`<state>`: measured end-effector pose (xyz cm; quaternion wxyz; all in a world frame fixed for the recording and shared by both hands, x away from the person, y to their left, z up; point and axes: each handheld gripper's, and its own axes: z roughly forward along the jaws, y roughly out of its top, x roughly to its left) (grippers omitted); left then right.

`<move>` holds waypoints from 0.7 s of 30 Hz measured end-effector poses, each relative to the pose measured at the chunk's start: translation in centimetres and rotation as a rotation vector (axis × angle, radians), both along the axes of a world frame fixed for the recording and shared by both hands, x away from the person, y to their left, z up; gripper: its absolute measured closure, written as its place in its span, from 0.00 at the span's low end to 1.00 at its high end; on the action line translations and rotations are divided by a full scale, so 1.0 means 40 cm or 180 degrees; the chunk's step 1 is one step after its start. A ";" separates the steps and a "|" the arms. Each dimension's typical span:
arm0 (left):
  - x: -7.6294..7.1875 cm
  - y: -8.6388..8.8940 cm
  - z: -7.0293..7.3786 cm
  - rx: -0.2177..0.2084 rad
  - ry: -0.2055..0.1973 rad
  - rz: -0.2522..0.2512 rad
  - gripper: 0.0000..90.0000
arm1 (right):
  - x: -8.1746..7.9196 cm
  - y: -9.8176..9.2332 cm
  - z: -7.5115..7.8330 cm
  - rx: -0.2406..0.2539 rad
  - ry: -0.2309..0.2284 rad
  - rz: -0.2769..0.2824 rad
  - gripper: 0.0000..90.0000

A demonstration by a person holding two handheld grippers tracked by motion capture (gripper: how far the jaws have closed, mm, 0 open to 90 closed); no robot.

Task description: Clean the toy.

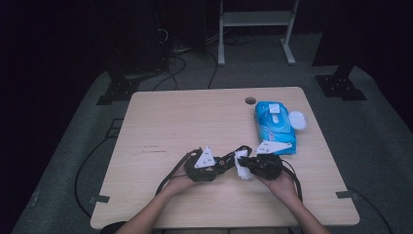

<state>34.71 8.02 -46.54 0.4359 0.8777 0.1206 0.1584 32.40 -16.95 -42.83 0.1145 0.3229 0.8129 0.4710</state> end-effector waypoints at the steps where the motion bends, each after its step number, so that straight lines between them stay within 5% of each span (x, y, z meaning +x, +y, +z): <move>1: 0.000 0.003 -0.001 -0.0013 0.0012 -0.0002 0.62 | 0.004 0.012 0.005 0.0009 -0.0004 0.0042 0.95; 4: -0.002 0.010 0.000 0.0000 0.0002 -0.0044 0.62 | 0.020 0.071 0.017 0.0077 -0.0076 0.0187 0.95; 8: -0.002 0.018 0.000 0.0008 -0.0029 -0.0069 0.62 | 0.041 0.131 0.009 -0.0025 -0.0077 0.0339 0.95; 10: -0.002 0.021 0.000 -0.0013 -0.0023 -0.0067 0.62 | 0.046 0.138 0.000 -0.0100 -0.0137 0.0375 0.95; 13: 0.000 0.022 0.000 -0.0014 -0.0015 -0.0073 0.62 | 0.049 0.115 0.006 -0.0235 -0.0216 0.0197 0.95; 16: 0.002 0.021 0.001 0.0005 -0.0021 -0.0080 0.62 | 0.058 0.104 0.002 -0.0089 -0.0070 0.0104 0.95; 19: 0.000 0.020 0.001 0.0022 -0.0046 -0.0075 0.62 | 0.049 0.143 -0.004 0.0044 -0.0018 0.0338 0.95; 21: 0.001 0.023 0.001 -0.0002 -0.0018 -0.0068 0.62 | 0.037 0.166 -0.005 -0.0050 -0.0100 0.0363 0.95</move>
